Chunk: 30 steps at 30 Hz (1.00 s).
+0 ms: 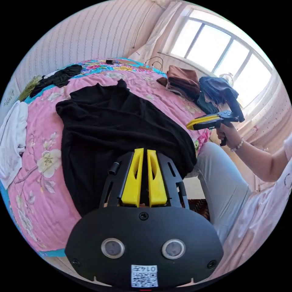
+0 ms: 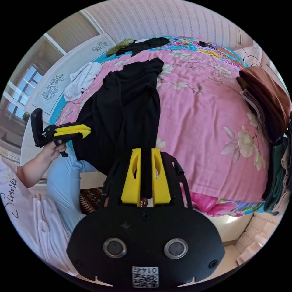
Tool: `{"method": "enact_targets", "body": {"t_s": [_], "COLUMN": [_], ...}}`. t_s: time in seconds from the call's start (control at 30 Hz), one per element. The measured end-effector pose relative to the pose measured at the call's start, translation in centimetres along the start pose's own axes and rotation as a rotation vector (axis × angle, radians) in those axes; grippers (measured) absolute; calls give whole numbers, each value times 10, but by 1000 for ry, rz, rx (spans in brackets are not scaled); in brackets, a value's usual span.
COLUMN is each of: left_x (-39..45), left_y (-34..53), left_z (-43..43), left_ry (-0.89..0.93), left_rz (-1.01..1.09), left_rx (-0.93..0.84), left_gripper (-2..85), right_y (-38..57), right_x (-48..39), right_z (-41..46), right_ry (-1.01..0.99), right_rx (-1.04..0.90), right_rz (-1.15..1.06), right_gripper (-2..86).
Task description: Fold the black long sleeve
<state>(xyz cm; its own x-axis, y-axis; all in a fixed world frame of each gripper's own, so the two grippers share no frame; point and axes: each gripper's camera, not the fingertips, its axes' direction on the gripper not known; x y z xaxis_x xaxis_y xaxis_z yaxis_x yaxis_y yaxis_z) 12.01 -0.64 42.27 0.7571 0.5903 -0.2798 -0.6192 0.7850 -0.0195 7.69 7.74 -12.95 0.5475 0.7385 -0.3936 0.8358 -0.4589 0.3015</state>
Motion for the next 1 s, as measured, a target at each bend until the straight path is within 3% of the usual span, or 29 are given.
{"method": "enact_targets", "body": {"t_s": [0.2, 0.33, 0.57, 0.7, 0.8, 1.0], "left_x": [-151, -233, -326, -348, -354, -319], "left_y": [-54, -81, -109, -111, -116, -141], "left_z": [-38, -33, 27, 44, 16, -66], "left_ry": [-198, -123, -63, -3, 35, 1], "left_rz": [-181, -351, -518, -505, -473, -320], "left_rx": [96, 111, 53, 5, 77, 277], "left_gripper": [57, 84, 105, 50, 0, -9], "right_y": [-104, -185, -265, -290, -288, -297], "right_x": [15, 33, 61, 86, 96, 110], "right_z": [-12, -1, 33, 64, 42, -38], "right_ry": [-59, -142, -16, -81, -131, -234], "right_rx": [142, 168, 121, -99, -31, 113], "right_rz": [-124, -108, -13, 18, -13, -78], "right_gripper": [82, 115, 144, 55, 28, 17]}}
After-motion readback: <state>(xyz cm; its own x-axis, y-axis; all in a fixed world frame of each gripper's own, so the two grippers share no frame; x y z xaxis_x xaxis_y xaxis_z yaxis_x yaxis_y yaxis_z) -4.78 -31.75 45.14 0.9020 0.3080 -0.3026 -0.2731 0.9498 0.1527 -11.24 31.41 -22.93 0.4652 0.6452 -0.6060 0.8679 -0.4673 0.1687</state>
